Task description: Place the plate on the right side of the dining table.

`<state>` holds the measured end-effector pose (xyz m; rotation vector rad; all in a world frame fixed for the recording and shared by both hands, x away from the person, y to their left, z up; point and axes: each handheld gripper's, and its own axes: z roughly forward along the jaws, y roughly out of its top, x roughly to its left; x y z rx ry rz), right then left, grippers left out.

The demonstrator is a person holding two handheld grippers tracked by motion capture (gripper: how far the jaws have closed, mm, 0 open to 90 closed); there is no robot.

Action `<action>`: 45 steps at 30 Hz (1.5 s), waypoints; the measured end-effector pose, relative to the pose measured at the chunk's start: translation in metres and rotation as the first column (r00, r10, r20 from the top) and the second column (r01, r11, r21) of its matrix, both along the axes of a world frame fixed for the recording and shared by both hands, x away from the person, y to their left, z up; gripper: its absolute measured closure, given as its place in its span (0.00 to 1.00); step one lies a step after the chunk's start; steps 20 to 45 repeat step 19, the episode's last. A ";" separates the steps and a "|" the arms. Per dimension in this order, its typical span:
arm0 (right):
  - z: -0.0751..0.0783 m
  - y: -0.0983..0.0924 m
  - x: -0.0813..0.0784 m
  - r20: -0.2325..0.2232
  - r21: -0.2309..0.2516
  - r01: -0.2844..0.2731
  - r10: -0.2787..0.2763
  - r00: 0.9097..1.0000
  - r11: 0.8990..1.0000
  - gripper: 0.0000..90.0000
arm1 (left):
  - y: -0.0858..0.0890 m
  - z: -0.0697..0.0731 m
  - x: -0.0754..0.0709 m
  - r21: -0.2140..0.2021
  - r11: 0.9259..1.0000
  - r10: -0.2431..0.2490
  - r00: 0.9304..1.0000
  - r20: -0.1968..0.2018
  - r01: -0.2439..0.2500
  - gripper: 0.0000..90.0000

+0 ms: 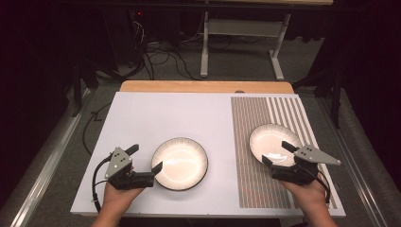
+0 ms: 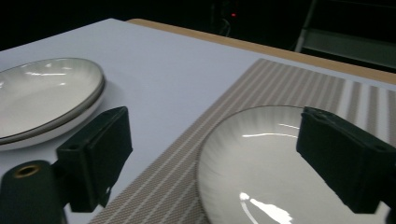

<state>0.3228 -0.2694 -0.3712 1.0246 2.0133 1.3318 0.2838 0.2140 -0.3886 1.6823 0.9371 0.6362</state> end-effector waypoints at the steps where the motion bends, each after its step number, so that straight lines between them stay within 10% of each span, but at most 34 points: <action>1: 0.000 0.005 -0.003 0.003 -0.005 -0.015 0.015 1.000 1.000 0.10 | -0.001 0.000 0.000 0.002 1.000 -0.002 1.000 0.001 0.002 0.00; 10: 0.000 0.028 -0.022 0.047 0.003 -0.088 0.088 0.995 0.996 0.00 | -0.005 0.000 -0.002 -0.003 1.000 -0.012 1.000 0.010 0.012 0.00; 45: 0.000 0.026 -0.022 0.039 0.017 -0.079 0.078 0.996 0.997 0.00 | -0.003 -0.001 -0.001 -0.027 1.000 -0.005 1.000 0.001 0.005 0.00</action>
